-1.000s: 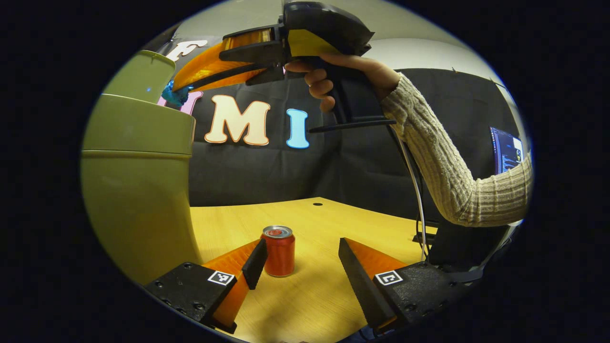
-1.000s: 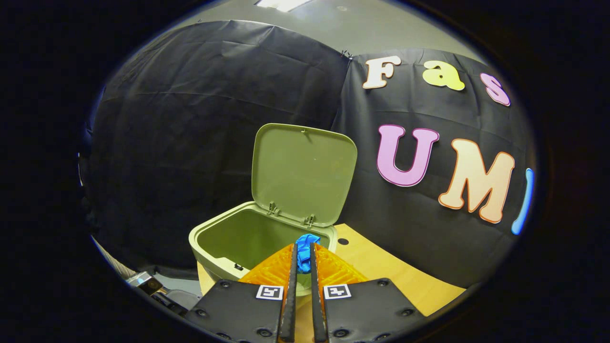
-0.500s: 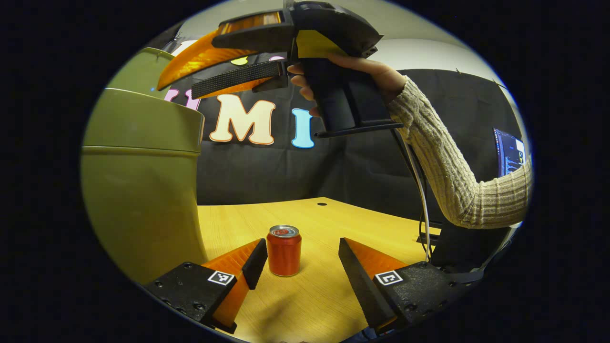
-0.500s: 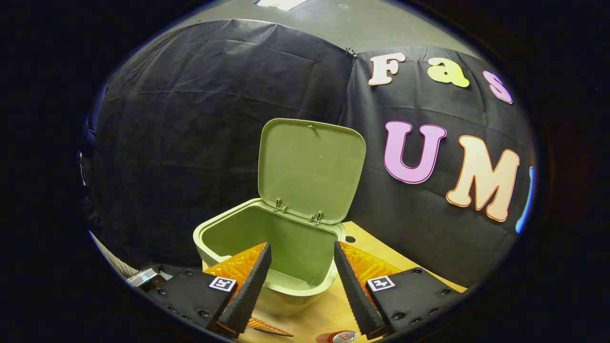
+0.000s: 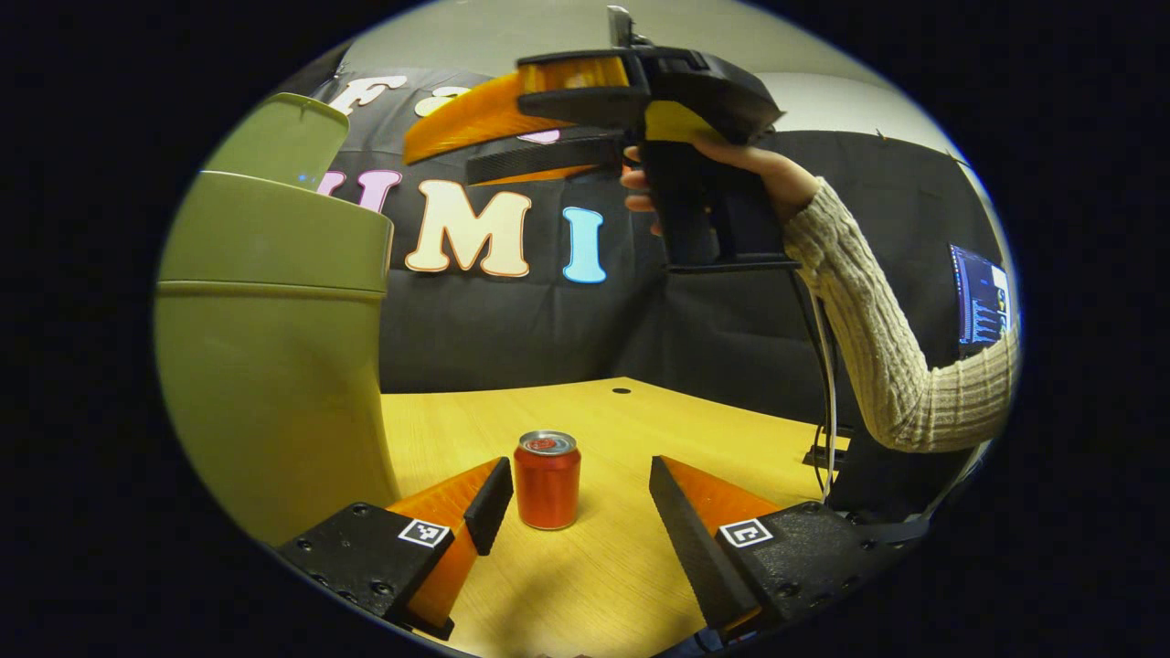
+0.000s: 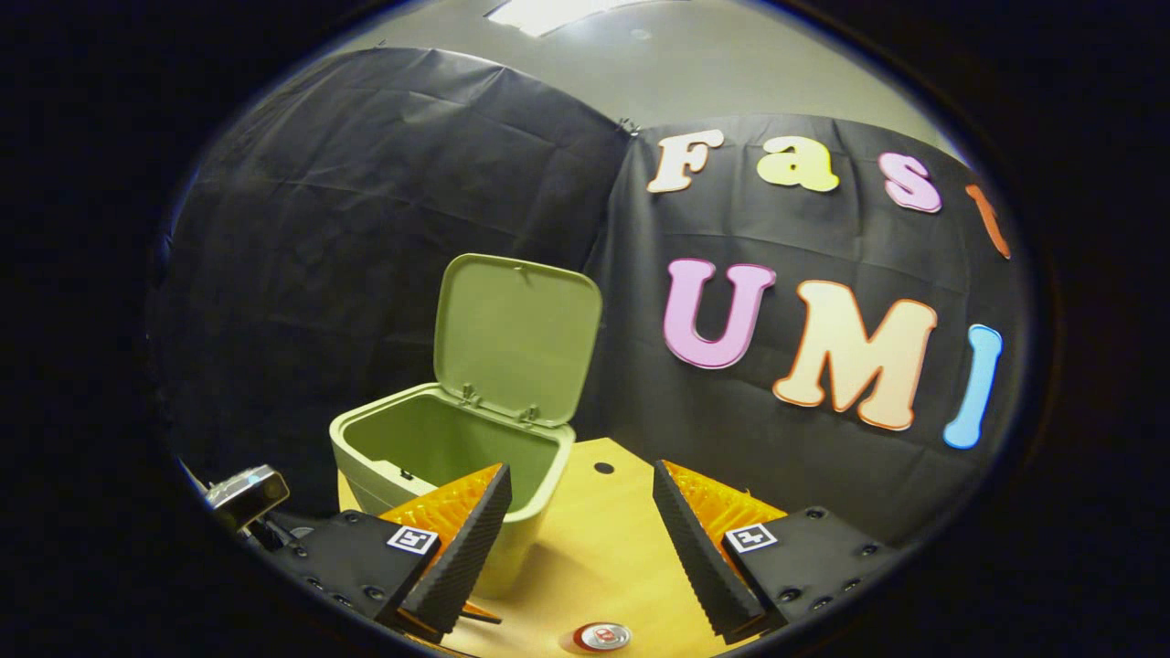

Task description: Press the lid of the desktop garbage bin to open it, pick up the crumpled paper on the desktop and throw it into the bin, then pick up the pop can on the desktop and drop it into the bin, and finally close the garbage bin lid.

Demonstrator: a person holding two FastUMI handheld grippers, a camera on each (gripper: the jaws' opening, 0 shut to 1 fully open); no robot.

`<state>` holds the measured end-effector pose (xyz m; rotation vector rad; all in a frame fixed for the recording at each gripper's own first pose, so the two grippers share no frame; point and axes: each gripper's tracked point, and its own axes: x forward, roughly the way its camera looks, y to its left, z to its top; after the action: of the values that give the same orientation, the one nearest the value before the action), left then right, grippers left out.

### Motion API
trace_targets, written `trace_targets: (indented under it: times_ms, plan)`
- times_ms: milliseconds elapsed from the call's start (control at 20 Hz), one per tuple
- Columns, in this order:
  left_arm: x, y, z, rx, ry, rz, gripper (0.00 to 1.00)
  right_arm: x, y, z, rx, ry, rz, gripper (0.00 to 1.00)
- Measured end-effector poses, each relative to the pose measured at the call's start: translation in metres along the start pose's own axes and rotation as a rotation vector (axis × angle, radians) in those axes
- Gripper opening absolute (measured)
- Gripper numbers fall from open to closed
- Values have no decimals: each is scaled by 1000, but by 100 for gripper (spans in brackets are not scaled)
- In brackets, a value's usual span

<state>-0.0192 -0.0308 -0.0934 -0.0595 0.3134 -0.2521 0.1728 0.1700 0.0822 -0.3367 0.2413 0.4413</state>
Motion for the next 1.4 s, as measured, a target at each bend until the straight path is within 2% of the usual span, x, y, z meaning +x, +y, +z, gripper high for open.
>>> trace_targets:
  times_ms: [350, 400, 450, 500, 750, 800, 900, 1100, 1400]
  plan:
    - [16, 1, -16, 3, 32, 20, 92, -57, -61, -35, 50, -46, -183, 100]
    - [19, 5, -18, 0, 45, 28, 92, -65, -68, -39, 50, -58, -215, 98]
    - [22, 8, -21, -4, 54, 36, 92, -72, -74, -45, 47, -69, -246, 100]
    - [25, 12, -22, -5, 61, 46, 92, -80, -79, -52, 43, -77, -276, 95]
    - [43, 26, -33, 4, 101, 90, 92, -113, -101, -101, 32, -62, -416, 100]
    - [47, 28, -34, 5, 107, 91, 92, -120, -104, -111, 40, -53, -436, 98]
    - [55, 28, -36, 3, 119, 92, 92, -128, -109, -135, 81, -38, -450, 100]
    - [69, 36, -40, 9, 138, 106, 92, -143, -115, -161, 180, -35, -467, 98]
    - [84, 42, -50, 22, 175, 118, 92, -165, -122, -190, 191, -7, -531, 98]
